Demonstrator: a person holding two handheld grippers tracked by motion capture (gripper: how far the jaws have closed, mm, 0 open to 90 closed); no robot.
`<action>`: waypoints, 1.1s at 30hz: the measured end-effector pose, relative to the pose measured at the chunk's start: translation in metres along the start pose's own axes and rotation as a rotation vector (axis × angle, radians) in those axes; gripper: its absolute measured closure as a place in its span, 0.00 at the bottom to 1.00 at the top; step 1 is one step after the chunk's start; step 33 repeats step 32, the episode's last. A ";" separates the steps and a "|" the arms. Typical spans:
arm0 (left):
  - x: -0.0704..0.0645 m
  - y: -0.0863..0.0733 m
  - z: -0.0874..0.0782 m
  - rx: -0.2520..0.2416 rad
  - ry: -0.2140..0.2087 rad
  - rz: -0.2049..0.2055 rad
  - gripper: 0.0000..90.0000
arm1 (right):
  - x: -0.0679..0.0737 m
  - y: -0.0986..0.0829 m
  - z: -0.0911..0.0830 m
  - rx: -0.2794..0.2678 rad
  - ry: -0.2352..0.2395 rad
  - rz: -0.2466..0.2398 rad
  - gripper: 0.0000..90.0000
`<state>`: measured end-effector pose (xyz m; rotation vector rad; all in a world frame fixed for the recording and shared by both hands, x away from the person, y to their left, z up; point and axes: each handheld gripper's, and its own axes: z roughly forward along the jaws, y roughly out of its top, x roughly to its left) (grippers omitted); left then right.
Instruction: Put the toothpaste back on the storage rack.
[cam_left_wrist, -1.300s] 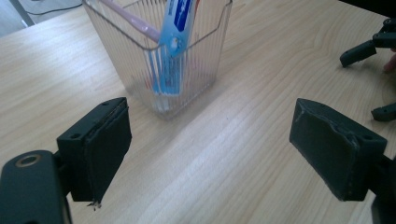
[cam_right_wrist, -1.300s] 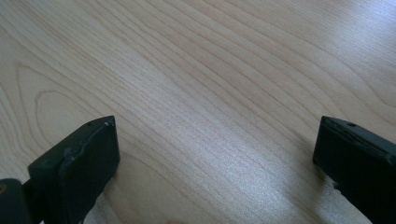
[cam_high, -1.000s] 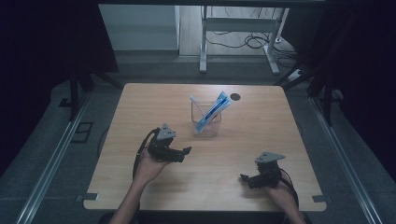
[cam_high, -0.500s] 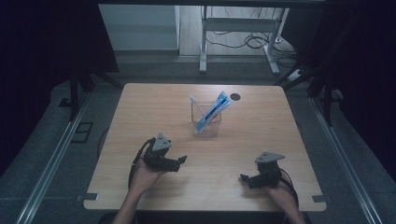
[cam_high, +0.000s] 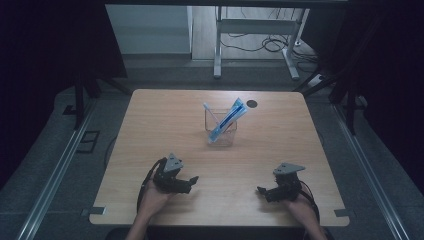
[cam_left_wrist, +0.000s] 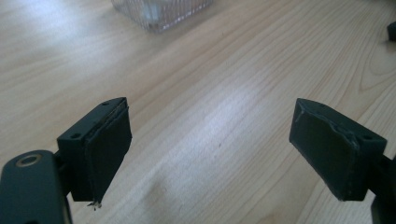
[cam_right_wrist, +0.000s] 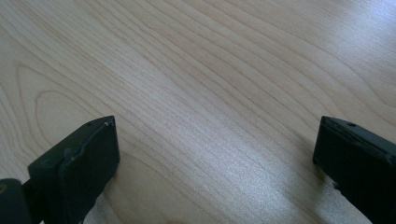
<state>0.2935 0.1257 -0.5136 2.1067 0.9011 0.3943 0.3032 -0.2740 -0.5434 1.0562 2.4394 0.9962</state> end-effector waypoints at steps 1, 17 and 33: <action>0.000 -0.002 0.001 0.007 0.000 0.001 0.15 | 0.000 0.000 0.000 0.000 0.000 0.000 0.00; -0.010 -0.024 0.015 0.091 0.003 0.015 0.15 | 0.000 0.000 0.000 -0.003 -0.001 0.001 0.00; -0.012 -0.024 0.018 0.122 0.022 -0.026 0.15 | 0.000 0.000 0.000 -0.003 0.000 0.001 0.00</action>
